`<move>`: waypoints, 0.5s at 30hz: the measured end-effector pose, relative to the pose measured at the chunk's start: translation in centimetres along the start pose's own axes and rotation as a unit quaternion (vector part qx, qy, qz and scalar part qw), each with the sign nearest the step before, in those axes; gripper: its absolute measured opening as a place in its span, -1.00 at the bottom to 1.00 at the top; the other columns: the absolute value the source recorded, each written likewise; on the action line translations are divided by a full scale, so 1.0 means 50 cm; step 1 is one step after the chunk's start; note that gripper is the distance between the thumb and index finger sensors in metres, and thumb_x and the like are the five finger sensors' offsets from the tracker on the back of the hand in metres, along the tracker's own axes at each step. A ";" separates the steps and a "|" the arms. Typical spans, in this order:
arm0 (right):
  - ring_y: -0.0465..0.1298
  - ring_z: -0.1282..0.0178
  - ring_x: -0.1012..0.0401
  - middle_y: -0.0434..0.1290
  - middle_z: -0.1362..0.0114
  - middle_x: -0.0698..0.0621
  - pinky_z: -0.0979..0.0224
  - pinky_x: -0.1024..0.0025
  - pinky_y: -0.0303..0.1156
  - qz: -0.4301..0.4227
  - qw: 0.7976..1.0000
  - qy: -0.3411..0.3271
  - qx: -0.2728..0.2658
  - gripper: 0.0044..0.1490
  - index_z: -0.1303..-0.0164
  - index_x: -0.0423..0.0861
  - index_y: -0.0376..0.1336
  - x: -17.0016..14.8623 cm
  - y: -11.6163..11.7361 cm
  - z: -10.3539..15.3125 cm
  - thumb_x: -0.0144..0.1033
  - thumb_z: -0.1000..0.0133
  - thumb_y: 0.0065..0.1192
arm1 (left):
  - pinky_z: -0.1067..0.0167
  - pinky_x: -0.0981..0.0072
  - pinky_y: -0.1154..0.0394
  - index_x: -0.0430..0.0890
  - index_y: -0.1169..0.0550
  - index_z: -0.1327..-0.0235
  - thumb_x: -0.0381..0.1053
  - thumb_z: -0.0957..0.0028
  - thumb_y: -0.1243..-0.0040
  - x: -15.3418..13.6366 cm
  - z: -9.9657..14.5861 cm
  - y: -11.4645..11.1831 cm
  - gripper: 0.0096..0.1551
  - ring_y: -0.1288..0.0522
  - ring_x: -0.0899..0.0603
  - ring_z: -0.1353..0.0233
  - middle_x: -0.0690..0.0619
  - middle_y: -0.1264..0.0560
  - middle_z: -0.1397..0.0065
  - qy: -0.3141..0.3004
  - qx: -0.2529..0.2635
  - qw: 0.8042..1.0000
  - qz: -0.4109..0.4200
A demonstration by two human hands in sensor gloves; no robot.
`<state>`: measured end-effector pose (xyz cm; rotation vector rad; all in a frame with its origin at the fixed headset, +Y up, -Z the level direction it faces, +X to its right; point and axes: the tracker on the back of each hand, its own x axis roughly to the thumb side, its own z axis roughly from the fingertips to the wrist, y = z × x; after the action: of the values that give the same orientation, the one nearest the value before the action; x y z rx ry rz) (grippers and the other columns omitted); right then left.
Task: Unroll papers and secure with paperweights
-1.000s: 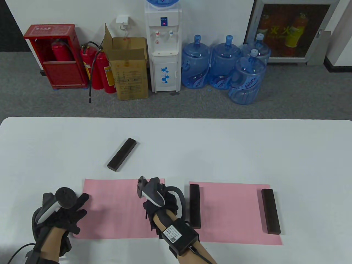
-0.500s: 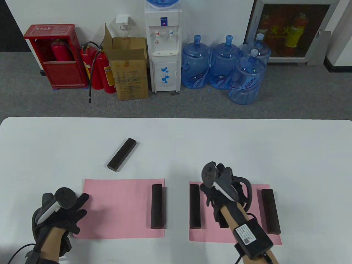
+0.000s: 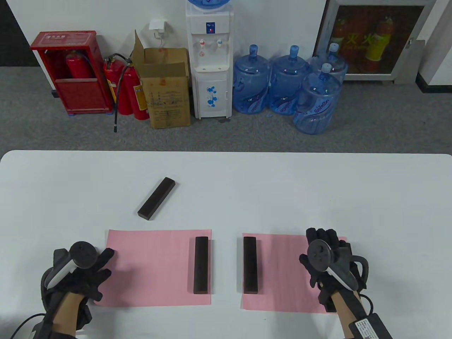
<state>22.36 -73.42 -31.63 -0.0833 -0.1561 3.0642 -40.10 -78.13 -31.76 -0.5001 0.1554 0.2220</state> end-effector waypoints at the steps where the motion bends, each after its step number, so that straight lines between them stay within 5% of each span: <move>1: 0.14 -0.69 -0.04 0.14 -0.63 -0.01 -0.61 -0.14 0.11 -0.001 1.000 0.000 0.002 0.02 -0.56 0.07 0.07 0.001 0.000 0.000 0.14 0.13 0.29 | -0.59 -0.31 0.17 0.49 -0.09 -0.53 0.25 -0.12 -0.05 0.000 0.000 0.000 -0.28 0.25 -0.37 -0.71 -0.09 0.24 -0.77 0.000 0.000 1.000 0.000; 9: 0.12 -0.70 -0.03 0.14 -0.63 0.00 -0.62 -0.15 0.09 0.021 1.000 -0.003 0.015 0.01 -0.56 0.08 0.08 -0.009 0.014 0.005 0.15 0.13 0.27 | -0.59 -0.31 0.14 0.44 -0.11 -0.56 0.25 -0.09 -0.11 0.009 0.005 0.019 -0.24 0.24 -0.38 -0.71 -0.09 0.26 -0.77 -0.004 -0.008 1.000 0.016; 15: 0.11 -0.70 -0.03 0.15 -0.63 0.00 -0.62 -0.15 0.09 0.015 1.000 -0.003 0.011 0.01 -0.56 0.08 0.09 -0.016 0.011 0.007 0.15 0.13 0.27 | -0.58 -0.32 0.13 0.42 -0.08 -0.59 0.26 -0.08 -0.13 0.096 0.006 0.132 -0.19 0.24 -0.38 -0.72 -0.09 0.23 -0.78 0.015 0.044 0.999 0.005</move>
<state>23.11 -74.07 -31.32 -0.0747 -0.1214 3.0953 -37.08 -71.52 -35.47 -0.4152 0.1960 0.2157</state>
